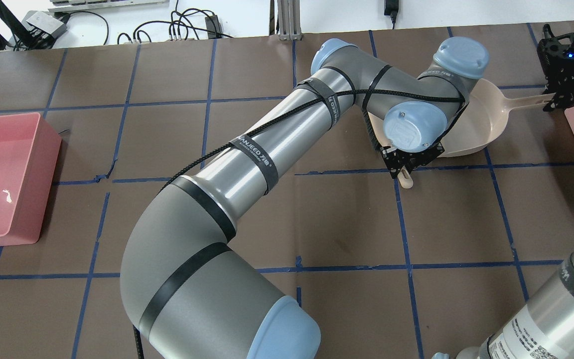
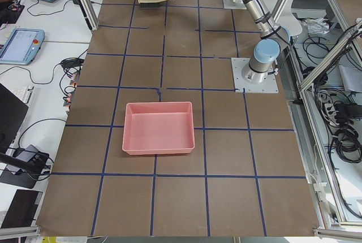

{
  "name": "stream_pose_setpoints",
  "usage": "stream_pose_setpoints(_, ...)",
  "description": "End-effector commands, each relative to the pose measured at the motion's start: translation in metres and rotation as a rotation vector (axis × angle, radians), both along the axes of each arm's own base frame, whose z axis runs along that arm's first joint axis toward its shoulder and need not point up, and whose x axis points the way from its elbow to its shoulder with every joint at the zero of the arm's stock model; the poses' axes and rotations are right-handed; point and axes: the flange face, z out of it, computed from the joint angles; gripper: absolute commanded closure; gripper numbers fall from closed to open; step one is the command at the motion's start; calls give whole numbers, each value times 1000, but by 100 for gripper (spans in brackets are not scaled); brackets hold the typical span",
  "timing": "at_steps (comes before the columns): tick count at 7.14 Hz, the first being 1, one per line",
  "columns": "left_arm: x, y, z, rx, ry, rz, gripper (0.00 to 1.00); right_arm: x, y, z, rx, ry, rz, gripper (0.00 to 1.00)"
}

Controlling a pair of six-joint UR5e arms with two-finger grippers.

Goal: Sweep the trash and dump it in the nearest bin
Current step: 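Sweep the potato and food pieces into the dustpan with the left gripper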

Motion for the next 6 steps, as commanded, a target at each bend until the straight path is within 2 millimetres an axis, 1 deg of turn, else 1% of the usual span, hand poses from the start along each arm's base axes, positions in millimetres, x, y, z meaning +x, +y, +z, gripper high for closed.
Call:
stream_pose_setpoints(1, -13, -15, 7, -50, 15, 176, 100, 15, -5, 1, 3, 4, 19, 100)
stream_pose_setpoints(2, -18, -19, -7, -48, 14, 181, 100, 17, -5, 0, 5, 5, 23, 100)
stream_pose_setpoints(3, -20, -21, -10, -42, 25, 180, 100, 17, -5, 0, 5, 5, 23, 100)
stream_pose_setpoints(4, -22, -19, -16, -36, 21, 168, 100, 16, -5, -1, 9, 13, 23, 100)
stream_pose_setpoints(5, -28, -14, -17, -35, 29, 112, 100, 16, -5, -1, 9, 13, 23, 100)
stream_pose_setpoints(6, -36, -9, -32, -34, 35, 51, 100, 16, -5, 0, 8, 15, 23, 100)
